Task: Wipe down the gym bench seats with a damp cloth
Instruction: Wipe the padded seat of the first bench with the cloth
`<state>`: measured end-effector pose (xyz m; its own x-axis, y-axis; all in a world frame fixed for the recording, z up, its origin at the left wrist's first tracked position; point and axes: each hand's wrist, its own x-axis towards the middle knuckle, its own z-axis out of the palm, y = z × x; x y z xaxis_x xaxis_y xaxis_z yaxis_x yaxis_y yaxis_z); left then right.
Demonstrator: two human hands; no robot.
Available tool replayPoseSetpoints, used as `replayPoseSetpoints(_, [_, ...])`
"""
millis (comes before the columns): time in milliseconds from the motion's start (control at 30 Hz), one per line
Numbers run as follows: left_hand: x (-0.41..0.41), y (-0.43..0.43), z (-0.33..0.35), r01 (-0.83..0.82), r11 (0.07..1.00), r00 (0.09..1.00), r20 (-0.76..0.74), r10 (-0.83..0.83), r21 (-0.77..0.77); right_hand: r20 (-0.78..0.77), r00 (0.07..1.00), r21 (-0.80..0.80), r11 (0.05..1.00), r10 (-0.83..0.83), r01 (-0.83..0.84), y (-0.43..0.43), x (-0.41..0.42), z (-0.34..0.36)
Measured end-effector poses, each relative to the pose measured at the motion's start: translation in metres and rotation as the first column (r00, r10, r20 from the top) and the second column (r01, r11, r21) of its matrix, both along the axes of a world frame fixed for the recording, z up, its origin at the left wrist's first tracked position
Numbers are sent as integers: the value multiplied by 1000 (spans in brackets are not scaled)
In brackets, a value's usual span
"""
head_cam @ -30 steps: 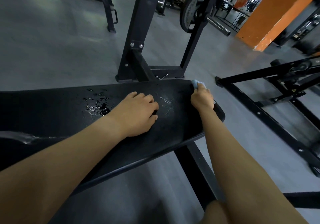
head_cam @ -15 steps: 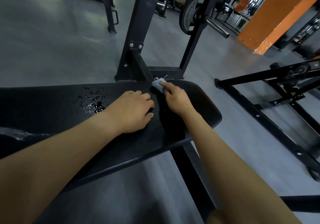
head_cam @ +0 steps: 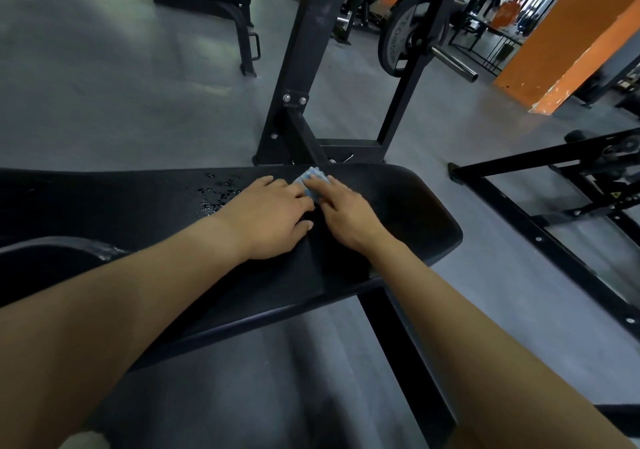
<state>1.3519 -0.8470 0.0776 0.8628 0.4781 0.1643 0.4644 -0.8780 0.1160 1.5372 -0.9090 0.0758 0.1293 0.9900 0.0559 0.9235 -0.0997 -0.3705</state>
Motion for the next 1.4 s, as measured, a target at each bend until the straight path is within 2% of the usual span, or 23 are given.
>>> replayPoseSetpoints(100, [0,-2,2,3,1000,1000,2,-3,3,-35,999,-20,1000,-14,13,-11,3,6])
replayPoseSetpoints(267, [-4,-8,5,14,1000,999,-41,-15,-22,14,963,25,963,-270,270,-23,39,5])
replayPoseSetpoints(367, [-11,-9,7,33,999,999,-42,-34,-30,63,945,19,947,-321,321,-26,45,3])
replayPoseSetpoints(467, [-16,-7,6,50,998,996,-67,-52,-36,82,963,15,966,-258,257,-30,28,4])
replayPoseSetpoints(667, [-17,-7,7,60,997,994,-92,-63,-40,-12,999,13,999,-33,33,-49,-13,11])
replayPoseSetpoints(733, [-16,-8,8,58,998,993,-97,-61,-38,-8,1000,-1,1000,-10,10,-52,-10,11])
replayPoseSetpoints(833, [-17,-10,8,54,998,994,-94,-57,-42,43,993,5,994,-109,109,-55,10,11])
replayPoseSetpoints(967, [-17,-14,7,45,998,993,-104,-50,-51,145,917,46,928,-371,369,-58,34,2])
replayPoseSetpoints(1033, [-17,-15,7,40,998,994,-104,-46,-54,136,903,66,913,-408,403,-57,33,-3])
replayPoseSetpoints(1133, [-16,-15,5,31,999,994,-104,-35,-44,88,939,73,943,-331,326,-55,14,-6])
replayPoseSetpoints(1300, [-10,-19,10,8,1000,992,-128,-8,-3,23,998,21,998,-64,64,-67,-20,-2])
replayPoseSetpoints(1400, [-7,-22,15,-14,1000,989,-145,14,0,49,999,-34,999,-18,20,-72,-15,2])
